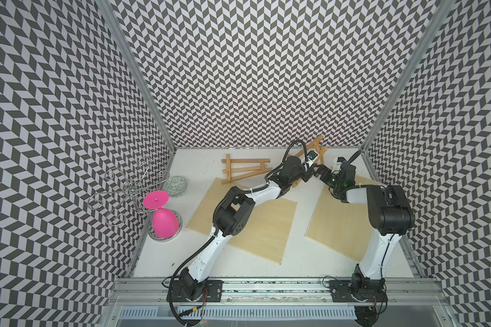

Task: Assemble the easel
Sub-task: Place the easel at the center of the board.

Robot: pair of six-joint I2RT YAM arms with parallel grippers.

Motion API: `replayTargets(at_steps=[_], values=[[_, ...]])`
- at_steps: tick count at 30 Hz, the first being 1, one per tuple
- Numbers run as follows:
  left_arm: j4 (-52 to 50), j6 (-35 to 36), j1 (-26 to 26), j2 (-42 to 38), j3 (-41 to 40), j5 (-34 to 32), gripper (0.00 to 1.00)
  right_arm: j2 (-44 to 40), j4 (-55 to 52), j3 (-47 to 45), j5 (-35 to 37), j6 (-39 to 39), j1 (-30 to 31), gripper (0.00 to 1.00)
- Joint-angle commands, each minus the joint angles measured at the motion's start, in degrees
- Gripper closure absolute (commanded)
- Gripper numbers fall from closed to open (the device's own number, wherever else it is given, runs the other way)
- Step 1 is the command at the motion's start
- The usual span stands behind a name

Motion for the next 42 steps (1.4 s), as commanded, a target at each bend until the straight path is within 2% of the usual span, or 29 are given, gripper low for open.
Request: replayTargets(at_steps=[1, 6, 20, 38, 42], values=[[-1.9, 0.2, 1.3, 1.0, 2.1, 1.8, 1.0, -4.2, 2.4, -0.9, 1.7, 0.8, -0.1, 0.01], [-4.8, 0.2, 2.2, 1.1, 2.7, 1.2, 1.0, -7.7, -0.7, -2.1, 5.2, 0.5, -0.2, 0.01], [-10.8, -0.6, 4.1, 2.5, 6.1, 2.1, 1.0, -16.1, -5.5, -6.6, 8.0, 1.0, -0.1, 0.01], [-14.4, 0.6, 4.5, -0.1, 7.0, 1.9, 0.51, -23.4, -8.5, -10.3, 9.8, -0.2, 1.2, 0.01], [-14.6, 0.1, 4.3, -2.4, 5.9, 2.2, 0.44, -25.2, -9.5, -10.5, 10.1, -0.4, 1.4, 0.01]])
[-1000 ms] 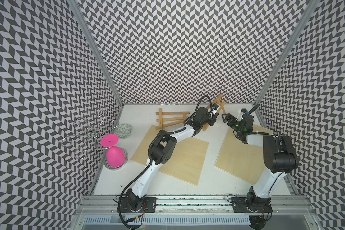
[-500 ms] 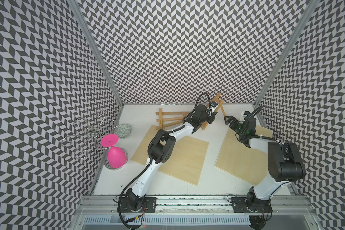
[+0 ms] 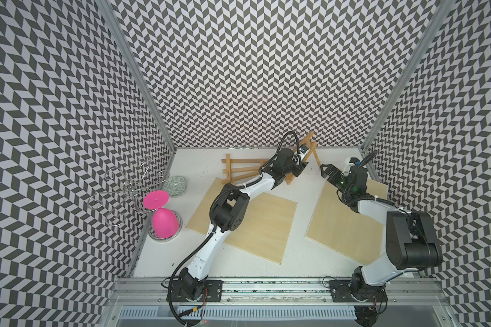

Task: Assemble the easel
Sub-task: Place the easel at the center of the board, then move the easel to the center of the board.

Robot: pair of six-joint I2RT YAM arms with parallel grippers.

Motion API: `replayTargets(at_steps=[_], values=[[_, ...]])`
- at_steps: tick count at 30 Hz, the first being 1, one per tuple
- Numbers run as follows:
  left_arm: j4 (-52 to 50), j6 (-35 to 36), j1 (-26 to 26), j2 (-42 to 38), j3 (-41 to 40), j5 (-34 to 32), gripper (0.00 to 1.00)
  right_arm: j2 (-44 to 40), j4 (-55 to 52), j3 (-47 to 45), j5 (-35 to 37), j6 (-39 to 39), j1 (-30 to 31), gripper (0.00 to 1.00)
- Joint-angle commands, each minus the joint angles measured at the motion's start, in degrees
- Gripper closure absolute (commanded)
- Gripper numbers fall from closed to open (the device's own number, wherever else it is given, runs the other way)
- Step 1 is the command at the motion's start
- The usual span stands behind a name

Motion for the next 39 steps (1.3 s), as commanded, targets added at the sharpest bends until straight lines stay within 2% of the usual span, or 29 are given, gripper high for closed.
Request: replayTargets(at_steps=[1, 6, 9, 15, 20, 26, 28, 33, 36, 39], values=[[-0.9, 0.1, 0.0, -4.5, -0.8, 0.3, 0.42, -2.9, -0.1, -0.7, 1.2, -0.8, 0.5, 0.01], [2.2, -2.4, -0.7, -11.5, -8.1, 0.2, 0.33, -5.8, -2.8, -1.5, 1.2, -1.6, 1.1, 0.01], [6.4, -6.5, -0.8, -17.9, -16.4, 0.0, 0.3, -7.5, -5.0, -1.9, 1.1, -2.3, 2.0, 0.01], [9.3, -17.2, -1.0, -31.9, -32.5, -2.1, 0.19, -10.5, -12.1, -2.3, 2.2, -4.1, 6.7, 0.01], [12.0, -29.1, -3.4, -46.3, -49.9, -5.7, 0.09, -12.1, -15.6, -3.6, 2.5, -6.2, 13.1, 0.01], [2.9, -43.4, -5.5, -59.4, -63.3, -13.6, 0.04, -10.7, -17.9, -3.3, 2.6, -8.6, 21.0, 0.01], [1.0, -47.6, -6.4, -63.3, -67.0, -14.4, 0.04, -9.4, -18.6, -2.6, 2.5, -9.5, 22.9, 0.01], [-5.6, -59.0, -11.5, -70.1, -74.4, -21.9, 0.03, -4.9, -18.6, -0.8, 3.0, -10.3, 25.4, 0.01], [-5.6, -64.5, -13.6, -73.4, -79.6, -23.1, 0.02, -1.0, -17.5, 1.0, 2.3, -11.2, 26.6, 0.01], [-5.3, -67.1, -14.6, -75.2, -83.3, -22.9, 0.02, 2.3, -15.7, 2.7, 2.4, -11.6, 28.6, 0.01]])
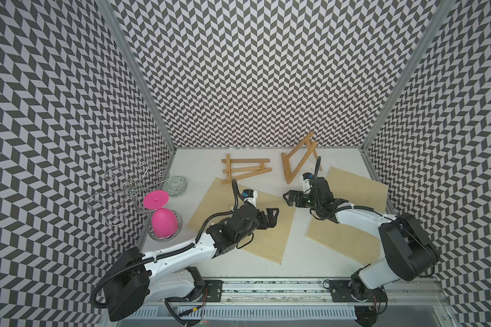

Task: Assemble the easel
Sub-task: Move the easel to the center of the board.

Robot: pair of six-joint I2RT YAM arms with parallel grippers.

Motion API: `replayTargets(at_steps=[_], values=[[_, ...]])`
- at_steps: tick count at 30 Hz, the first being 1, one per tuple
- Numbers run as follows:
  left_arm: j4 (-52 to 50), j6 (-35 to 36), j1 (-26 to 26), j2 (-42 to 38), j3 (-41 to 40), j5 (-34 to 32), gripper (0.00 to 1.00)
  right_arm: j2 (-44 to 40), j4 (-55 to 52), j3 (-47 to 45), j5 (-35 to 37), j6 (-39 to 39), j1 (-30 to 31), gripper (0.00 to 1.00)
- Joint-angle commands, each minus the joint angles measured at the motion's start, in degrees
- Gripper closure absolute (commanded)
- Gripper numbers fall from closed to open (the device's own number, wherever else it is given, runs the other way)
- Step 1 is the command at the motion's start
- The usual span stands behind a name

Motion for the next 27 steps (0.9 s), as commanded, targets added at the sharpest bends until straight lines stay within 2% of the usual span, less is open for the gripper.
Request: replayTargets(at_steps=[1, 8, 10, 12, 18, 21, 25, 27], values=[[-2.7, -7.7, -0.5, -1.8, -2.4, -3.5, 0.02, 3.4, 4.5, 3.0, -0.4, -1.6, 2.3, 0.01], [-6.4, -9.2, -0.6, -5.1, -5.7, -4.6, 0.02, 13.3, 9.5, 10.5, -1.9, -1.5, 6.8, 0.01], [-6.7, -9.1, -0.6, -6.3, -7.3, -5.2, 0.01, 17.4, 9.9, 14.6, -3.7, -2.1, 7.8, 0.01], [-7.7, -9.0, 0.0, -7.2, -8.1, -5.8, 0.0, 20.8, 10.2, 18.3, -2.5, -3.1, 8.9, 0.01], [-14.1, -7.3, 1.5, -9.8, -7.3, -8.7, 0.0, 30.5, 13.8, 28.1, -2.8, -1.2, 9.1, 0.04], [-14.9, -6.3, 3.5, -10.8, -8.3, -8.0, 0.0, 35.2, 14.6, 33.0, -3.0, -0.7, 9.1, 0.12], [-14.9, -5.5, 5.7, -11.8, -9.2, -7.3, 0.0, 39.9, 19.5, 36.7, -5.5, 1.4, 9.4, 0.28], [-15.6, -5.2, 6.6, -12.1, -9.1, -7.6, 0.0, 42.3, 20.9, 39.0, -6.1, 2.4, 9.5, 0.39]])
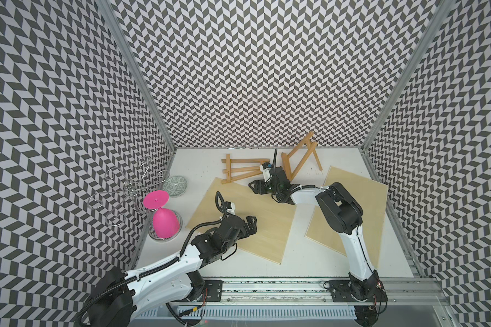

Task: Assemble the easel
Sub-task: Move the easel to the center of the board, then adjust the drawing board at the center of the board.

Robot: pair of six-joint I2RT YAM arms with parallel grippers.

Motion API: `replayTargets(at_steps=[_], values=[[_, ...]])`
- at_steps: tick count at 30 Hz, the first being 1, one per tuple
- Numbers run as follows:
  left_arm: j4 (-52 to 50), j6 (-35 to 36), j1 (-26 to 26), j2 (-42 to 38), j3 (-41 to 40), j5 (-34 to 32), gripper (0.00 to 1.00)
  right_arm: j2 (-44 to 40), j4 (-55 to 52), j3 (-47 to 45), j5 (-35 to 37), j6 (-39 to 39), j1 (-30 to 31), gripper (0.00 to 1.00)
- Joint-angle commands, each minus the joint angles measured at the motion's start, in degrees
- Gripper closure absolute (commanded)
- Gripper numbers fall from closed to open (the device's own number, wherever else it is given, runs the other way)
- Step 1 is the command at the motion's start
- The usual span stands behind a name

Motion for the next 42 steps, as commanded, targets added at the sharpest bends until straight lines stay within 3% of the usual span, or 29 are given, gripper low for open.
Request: replayTargets(at_steps=[1, 14, 24, 28, 32, 38, 42], values=[[-2.0, 1.3, 1.7, -0.8, -0.6, -1.2, 0.0, 3.8, 5.8, 4.1, -2.2, 2.2, 0.4, 0.42], [-3.0, 6.7, 10.3, -0.1, 2.5, 0.6, 0.0, 16.3, 12.5, 16.4, -2.3, 8.8, 0.3, 0.58], [-2.2, 8.4, 14.2, 1.2, 3.8, 4.1, 0.0, 25.1, 8.9, 31.0, -5.4, 15.9, 0.6, 0.6], [-3.5, 7.3, 14.2, 0.6, 4.3, 5.1, 0.0, 18.2, 12.8, 22.7, -7.0, 16.7, 1.1, 0.58], [-3.4, 3.1, 13.7, -0.8, 3.2, 9.7, 0.0, 9.0, 7.1, 14.3, -4.0, 13.1, 0.9, 0.48], [-6.5, -7.1, 6.0, -5.6, -1.1, 4.8, 0.0, -1.6, -3.9, 4.5, 1.9, 5.5, 0.1, 0.35], [-6.1, -14.1, 1.0, -9.1, -5.8, 3.7, 0.0, -5.0, -9.5, 0.4, 1.2, 3.7, -1.2, 0.32]])
